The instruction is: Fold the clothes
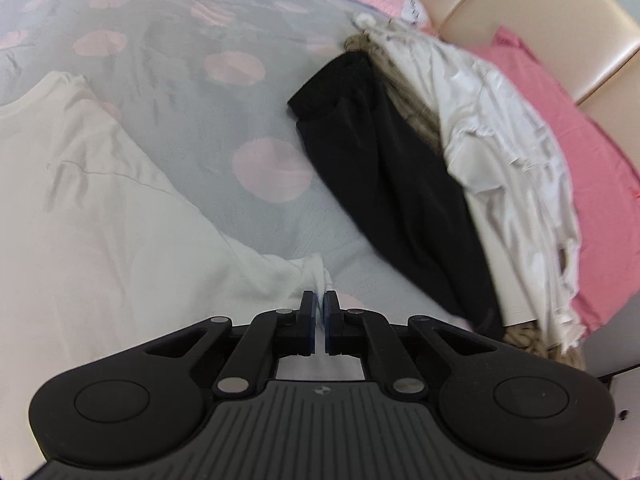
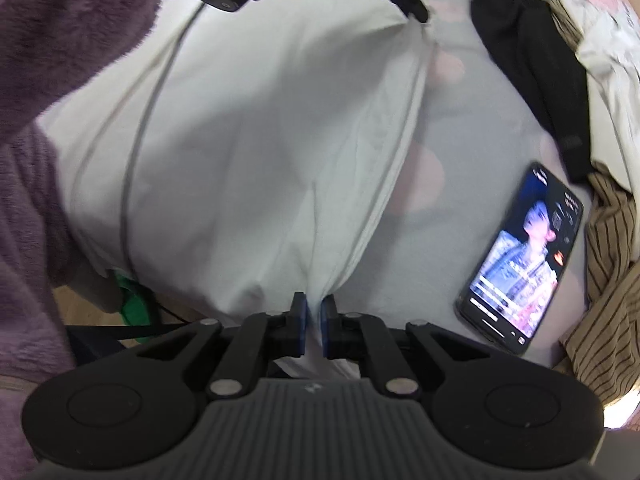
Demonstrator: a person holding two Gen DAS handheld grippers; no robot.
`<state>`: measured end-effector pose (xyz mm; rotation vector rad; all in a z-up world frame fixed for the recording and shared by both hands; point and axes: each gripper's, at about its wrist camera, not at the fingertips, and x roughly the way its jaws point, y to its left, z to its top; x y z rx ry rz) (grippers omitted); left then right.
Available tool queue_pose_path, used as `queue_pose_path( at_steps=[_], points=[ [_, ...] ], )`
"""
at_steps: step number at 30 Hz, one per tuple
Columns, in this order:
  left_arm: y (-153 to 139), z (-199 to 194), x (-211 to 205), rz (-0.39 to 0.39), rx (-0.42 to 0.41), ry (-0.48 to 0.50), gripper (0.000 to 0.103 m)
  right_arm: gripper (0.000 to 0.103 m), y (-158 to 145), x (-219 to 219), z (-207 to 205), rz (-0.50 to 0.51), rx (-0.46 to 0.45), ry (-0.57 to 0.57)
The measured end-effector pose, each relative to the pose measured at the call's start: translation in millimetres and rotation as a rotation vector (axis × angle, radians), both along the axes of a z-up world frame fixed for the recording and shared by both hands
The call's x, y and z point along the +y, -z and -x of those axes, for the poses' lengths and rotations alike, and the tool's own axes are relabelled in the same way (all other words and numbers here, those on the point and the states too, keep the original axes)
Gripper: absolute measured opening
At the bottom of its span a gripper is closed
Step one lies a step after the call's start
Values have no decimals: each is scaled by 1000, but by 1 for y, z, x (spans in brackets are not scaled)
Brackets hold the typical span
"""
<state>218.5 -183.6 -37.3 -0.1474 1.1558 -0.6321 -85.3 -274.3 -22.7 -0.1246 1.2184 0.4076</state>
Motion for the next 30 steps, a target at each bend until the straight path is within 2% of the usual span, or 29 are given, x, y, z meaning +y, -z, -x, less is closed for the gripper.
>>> queue_pose_path(
  at_steps=[2, 5, 9, 14, 18, 22, 26, 30],
  points=[
    [-10, 1, 14, 46, -1, -4, 2, 8, -2, 5, -11, -34, -7, -17],
    [-24, 4, 35, 98, -8, -10, 2, 8, -10, 24, 8, -65, -21, -52],
    [-39, 12, 69, 149, -26, -29, 2, 5, -18, 52, 3, -96, -25, -107],
    [-42, 23, 123, 183, -41, -100, 2, 5, -4, 85, 10, -121, -18, -171],
    [-26, 23, 160, 189, -22, -166, 2, 5, 8, 103, 4, -142, 12, -187],
    [2, 16, 184, 191, 15, -225, 2, 5, 21, 118, -6, -172, 48, -173],
    [26, 12, 200, 151, 56, -259, 1, 5, 32, 132, -10, -155, 63, -189],
    [44, 8, 209, 155, 88, -288, 1, 5, 43, 140, -16, -157, 82, -194]
  ],
)
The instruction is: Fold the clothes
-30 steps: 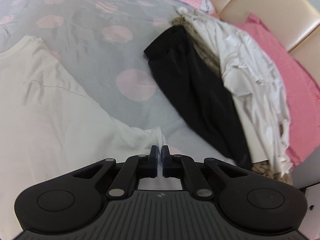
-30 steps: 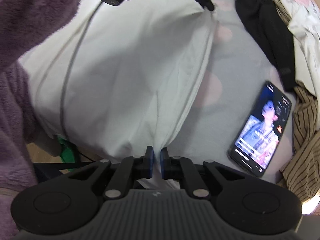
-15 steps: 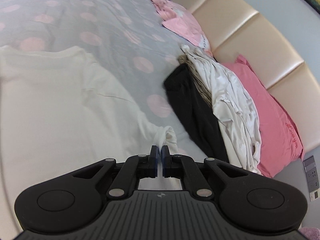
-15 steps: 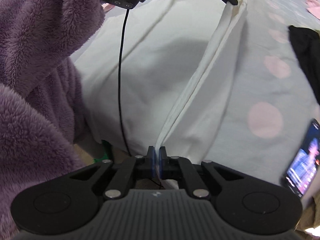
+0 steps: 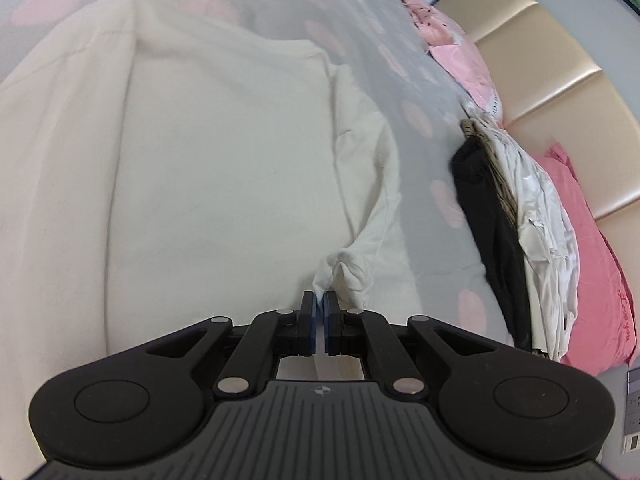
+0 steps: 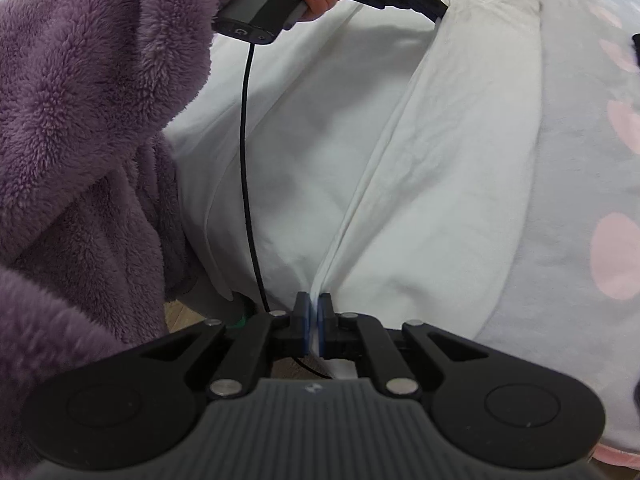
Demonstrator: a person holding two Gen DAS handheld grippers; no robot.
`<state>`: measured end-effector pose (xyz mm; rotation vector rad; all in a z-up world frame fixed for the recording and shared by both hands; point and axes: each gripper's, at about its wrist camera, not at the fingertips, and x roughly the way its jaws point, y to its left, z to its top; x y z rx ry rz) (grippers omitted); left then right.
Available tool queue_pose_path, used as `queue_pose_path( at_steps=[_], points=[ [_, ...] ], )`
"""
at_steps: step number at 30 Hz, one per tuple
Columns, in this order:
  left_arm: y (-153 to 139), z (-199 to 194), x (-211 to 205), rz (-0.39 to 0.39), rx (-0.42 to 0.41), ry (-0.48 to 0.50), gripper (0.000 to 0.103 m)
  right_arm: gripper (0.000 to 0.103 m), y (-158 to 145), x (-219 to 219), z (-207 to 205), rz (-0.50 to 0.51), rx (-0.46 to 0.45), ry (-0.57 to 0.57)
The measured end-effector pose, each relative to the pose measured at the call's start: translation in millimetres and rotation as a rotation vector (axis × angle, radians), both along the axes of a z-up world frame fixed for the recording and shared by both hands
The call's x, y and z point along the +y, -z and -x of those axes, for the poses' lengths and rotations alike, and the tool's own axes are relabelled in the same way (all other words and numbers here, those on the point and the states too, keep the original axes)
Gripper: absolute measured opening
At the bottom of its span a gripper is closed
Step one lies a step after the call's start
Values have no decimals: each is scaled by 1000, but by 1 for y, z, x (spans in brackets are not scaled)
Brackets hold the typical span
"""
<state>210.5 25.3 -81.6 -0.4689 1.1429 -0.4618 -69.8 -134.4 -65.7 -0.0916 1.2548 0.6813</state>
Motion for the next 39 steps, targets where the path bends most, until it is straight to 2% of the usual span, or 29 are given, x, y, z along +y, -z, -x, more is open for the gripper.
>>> queue_pose_path(
  at_steps=[4, 6, 7, 9, 10, 12, 15, 17, 20, 23, 26, 28, 32, 35, 38, 39],
  points=[
    [6, 2, 3, 9, 2, -6, 2, 6, 13, 4, 1, 11, 2, -7],
    [2, 4, 5, 5, -4, -9, 3, 12, 17, 2, 1, -11, 10, 8],
    [0, 6, 6, -2, -7, -11, 6, 15, 18, 0, 2, -27, 18, 17],
    [-7, 13, 8, -35, -21, -2, 15, 28, 23, -5, 5, -71, 43, 30],
    [-10, 18, 8, -57, -22, 3, 19, 30, 24, -6, 9, -91, 56, 27],
    [-15, 29, 9, -94, -27, 21, 19, 32, 28, -10, 16, -112, 89, 21],
    [-23, 53, 9, -122, -27, 71, 22, 35, 33, -22, 29, -114, 147, 38],
    [-28, 71, 10, -135, -26, 107, 27, 38, 34, -33, 37, -114, 168, 65],
    [-34, 102, 9, -143, -21, 156, 31, 38, 28, -54, 41, -112, 130, 135],
    [-37, 135, 5, -144, -5, 211, 32, 37, 21, -77, 48, -64, 62, 197],
    [-36, 171, -1, -139, 32, 275, 32, 20, 20, -84, 45, 0, 10, 211],
    [-32, 193, -5, -130, 69, 314, 32, 16, 23, -84, 39, 30, -11, 207],
    [-16, 233, -18, -139, 158, 373, 32, 16, 42, -72, 30, 66, 13, 177],
    [-5, 251, -28, -166, 186, 418, 41, 21, 52, -77, 26, 89, 48, 196],
    [4, 259, -38, -173, 211, 450, 44, 30, 61, -82, 21, 81, 78, 209],
    [8, 261, -41, -175, 221, 461, 45, 30, 65, -83, 21, 88, 92, 209]
  ],
)
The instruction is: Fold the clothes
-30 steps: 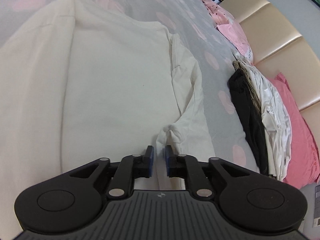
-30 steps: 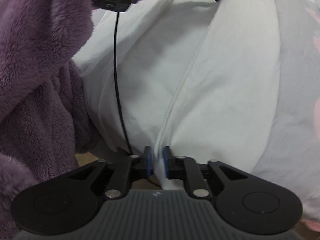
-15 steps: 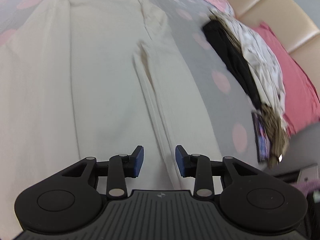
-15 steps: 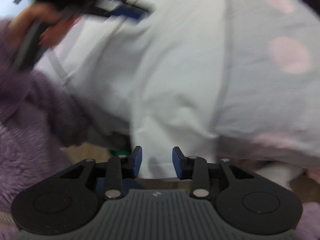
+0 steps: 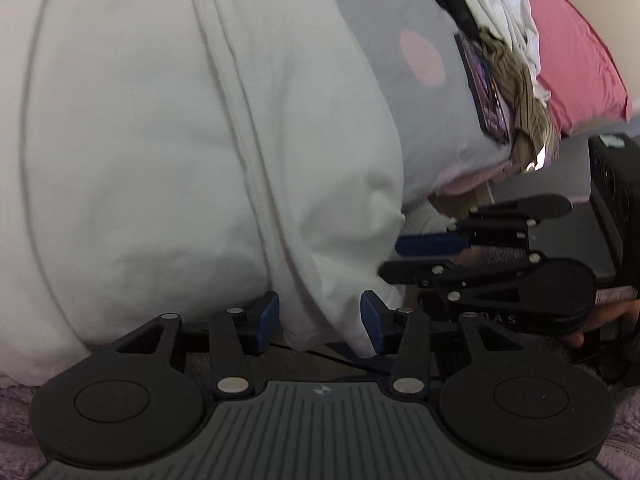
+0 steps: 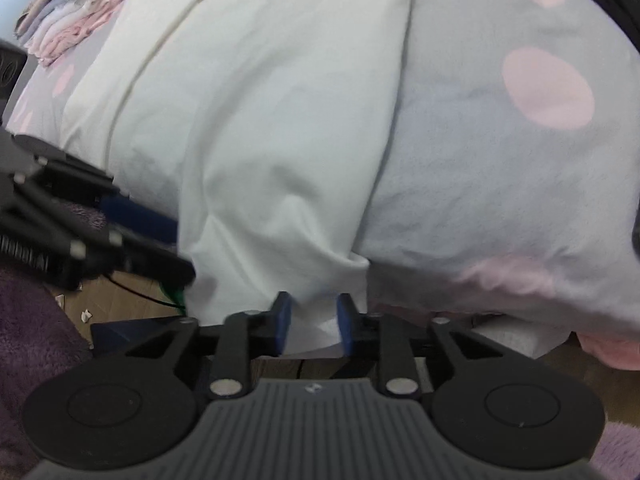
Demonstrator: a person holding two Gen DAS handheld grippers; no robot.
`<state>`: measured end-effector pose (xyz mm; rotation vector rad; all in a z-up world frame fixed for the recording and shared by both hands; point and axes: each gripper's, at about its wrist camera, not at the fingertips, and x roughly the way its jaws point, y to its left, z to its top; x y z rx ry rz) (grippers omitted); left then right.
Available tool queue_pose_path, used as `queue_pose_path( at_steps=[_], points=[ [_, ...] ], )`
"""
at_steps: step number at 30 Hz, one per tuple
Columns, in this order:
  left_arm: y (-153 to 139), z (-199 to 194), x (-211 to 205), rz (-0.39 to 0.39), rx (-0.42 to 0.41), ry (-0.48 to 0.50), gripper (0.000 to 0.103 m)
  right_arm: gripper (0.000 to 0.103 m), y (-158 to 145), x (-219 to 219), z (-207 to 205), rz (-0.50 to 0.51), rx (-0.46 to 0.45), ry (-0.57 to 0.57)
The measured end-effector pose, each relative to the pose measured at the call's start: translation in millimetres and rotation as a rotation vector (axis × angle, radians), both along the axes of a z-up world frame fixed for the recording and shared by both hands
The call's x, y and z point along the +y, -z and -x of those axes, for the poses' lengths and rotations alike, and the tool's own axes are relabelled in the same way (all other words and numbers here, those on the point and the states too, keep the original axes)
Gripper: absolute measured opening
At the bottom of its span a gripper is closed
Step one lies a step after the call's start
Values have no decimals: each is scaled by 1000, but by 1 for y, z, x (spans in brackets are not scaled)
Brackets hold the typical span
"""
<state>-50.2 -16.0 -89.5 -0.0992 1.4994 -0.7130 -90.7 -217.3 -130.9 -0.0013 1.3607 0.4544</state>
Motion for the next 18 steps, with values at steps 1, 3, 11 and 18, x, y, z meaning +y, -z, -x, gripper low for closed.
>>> queue_pose_path(
  at_steps=[1, 3, 11, 18],
  points=[
    [5, 2, -3, -12, 12, 5, 46, 30, 4, -1, -1, 1, 14, 2],
    [17, 5, -6, -39, 29, 18, 46, 24, 12, -3, -2, -16, 43, 12],
    [34, 4, -14, -78, 9, 91, 12, 0, 24, 2, -5, -58, 98, -24],
    [35, 8, -4, -131, 3, 108, 4, 5, 26, 5, -3, -11, 130, -66]
  ],
)
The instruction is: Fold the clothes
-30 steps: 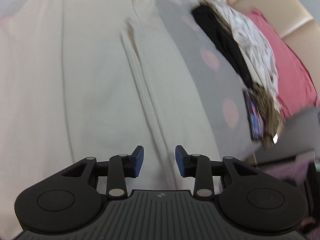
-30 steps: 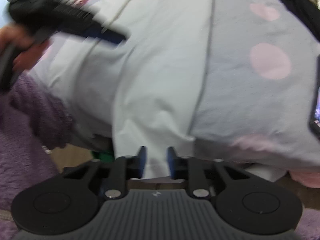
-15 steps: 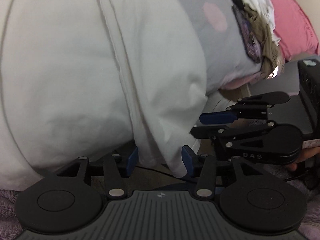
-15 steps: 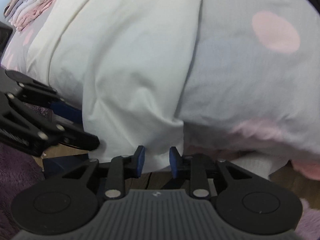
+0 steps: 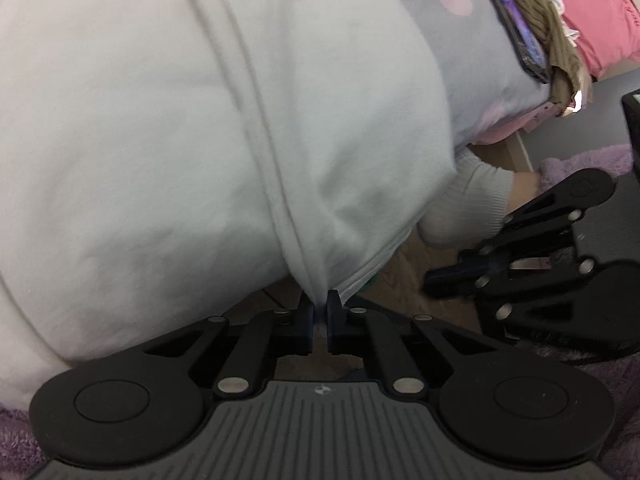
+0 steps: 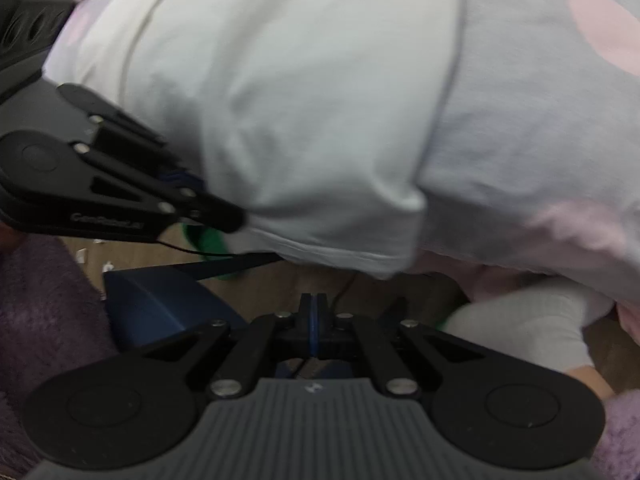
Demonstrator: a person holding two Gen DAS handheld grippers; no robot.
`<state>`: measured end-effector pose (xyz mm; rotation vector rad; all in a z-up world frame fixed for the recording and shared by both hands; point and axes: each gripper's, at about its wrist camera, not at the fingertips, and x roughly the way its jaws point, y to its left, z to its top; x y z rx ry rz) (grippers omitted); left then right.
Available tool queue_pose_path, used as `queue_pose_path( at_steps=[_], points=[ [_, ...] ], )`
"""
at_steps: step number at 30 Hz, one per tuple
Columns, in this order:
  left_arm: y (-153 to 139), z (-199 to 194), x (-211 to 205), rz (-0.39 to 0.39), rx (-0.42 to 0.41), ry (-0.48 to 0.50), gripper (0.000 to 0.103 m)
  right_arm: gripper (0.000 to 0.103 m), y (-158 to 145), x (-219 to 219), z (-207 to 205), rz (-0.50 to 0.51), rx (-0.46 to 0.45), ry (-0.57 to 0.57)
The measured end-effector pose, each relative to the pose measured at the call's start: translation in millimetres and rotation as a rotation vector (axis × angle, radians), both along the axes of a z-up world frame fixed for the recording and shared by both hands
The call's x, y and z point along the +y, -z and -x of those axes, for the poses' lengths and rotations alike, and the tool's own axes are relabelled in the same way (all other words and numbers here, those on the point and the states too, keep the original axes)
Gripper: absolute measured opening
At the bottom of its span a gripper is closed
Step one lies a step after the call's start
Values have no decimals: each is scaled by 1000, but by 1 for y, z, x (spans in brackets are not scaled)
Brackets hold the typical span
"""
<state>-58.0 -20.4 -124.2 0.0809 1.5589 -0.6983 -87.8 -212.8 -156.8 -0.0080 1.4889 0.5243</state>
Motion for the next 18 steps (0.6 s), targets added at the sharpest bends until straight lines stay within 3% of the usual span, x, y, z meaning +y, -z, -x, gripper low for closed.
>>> queue_pose_path(
  at_steps=[5, 7, 8, 9, 13, 18],
  points=[
    [2, -4, 6, 4, 15, -20, 4, 8, -14, -22, -7, 27, -120, 65],
    [1, -4, 5, 1, 11, -13, 4, 18, -19, -26, -10, 18, -181, 58],
    [1, -5, 5, -1, 9, -10, 4, 31, -20, -27, -12, 23, -200, 50],
    [2, -6, 4, -1, 11, -12, 4, 34, -19, -27, -13, 32, -212, 39],
    [4, -7, -2, -1, 15, -20, 4, 35, -14, -26, -14, -6, -208, -1],
    [4, -7, -5, -6, 10, -10, 4, 45, -8, -16, -15, -8, -205, -70]
  ],
)
